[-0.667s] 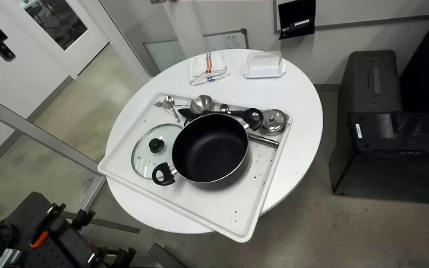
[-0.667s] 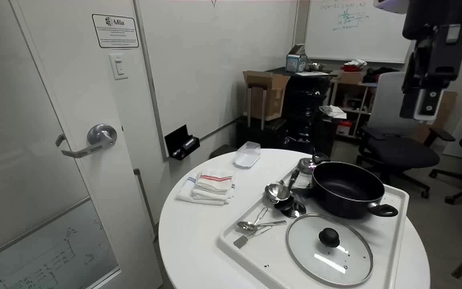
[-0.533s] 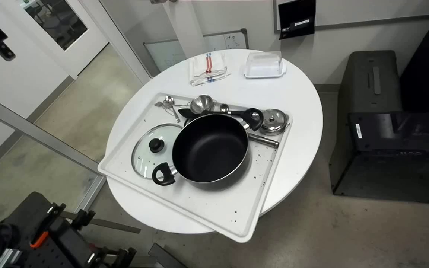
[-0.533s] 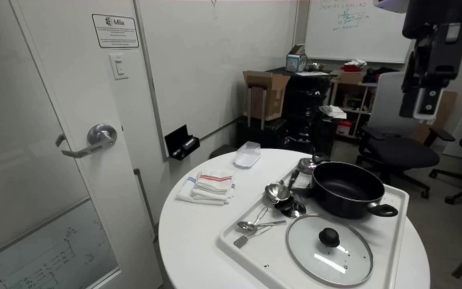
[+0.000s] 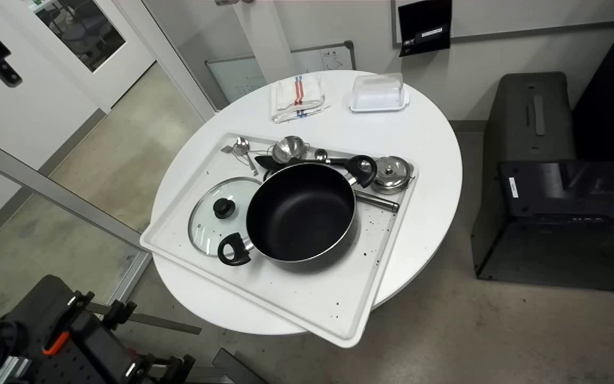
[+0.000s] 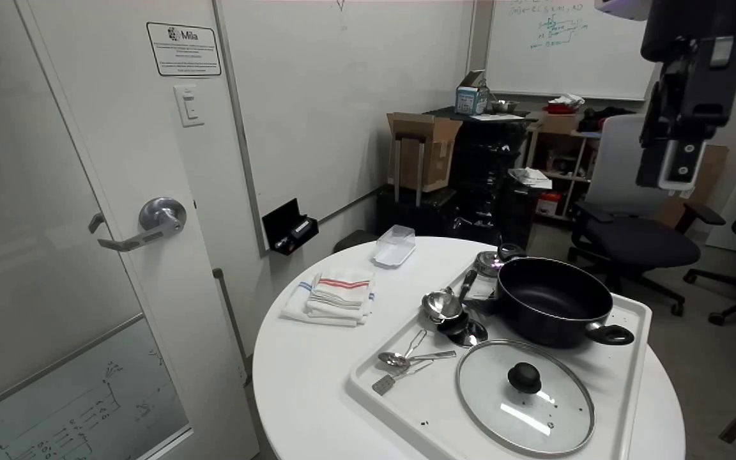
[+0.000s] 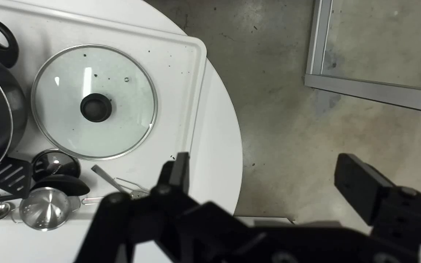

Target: Put the glass lid on the black pot

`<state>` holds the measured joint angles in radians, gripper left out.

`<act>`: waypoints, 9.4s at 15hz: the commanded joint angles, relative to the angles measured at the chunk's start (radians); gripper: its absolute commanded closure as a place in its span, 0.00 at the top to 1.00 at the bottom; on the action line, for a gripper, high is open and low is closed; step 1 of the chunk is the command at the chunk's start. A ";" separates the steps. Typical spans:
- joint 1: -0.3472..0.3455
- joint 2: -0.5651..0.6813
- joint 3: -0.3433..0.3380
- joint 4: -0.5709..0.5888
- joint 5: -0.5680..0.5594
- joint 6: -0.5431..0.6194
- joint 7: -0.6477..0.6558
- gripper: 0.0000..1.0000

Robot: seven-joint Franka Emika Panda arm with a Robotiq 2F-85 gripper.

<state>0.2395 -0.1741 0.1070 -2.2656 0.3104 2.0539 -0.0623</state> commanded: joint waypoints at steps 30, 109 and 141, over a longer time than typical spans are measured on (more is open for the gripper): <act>-0.082 0.245 0.013 -0.047 -0.102 0.383 0.067 1.00; -0.035 0.574 -0.220 -0.055 -0.331 0.841 0.329 0.25; -0.205 0.831 -0.321 0.289 -0.181 0.568 0.582 0.25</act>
<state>0.0415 0.6537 -0.2073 -2.0089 0.1110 2.6646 0.5000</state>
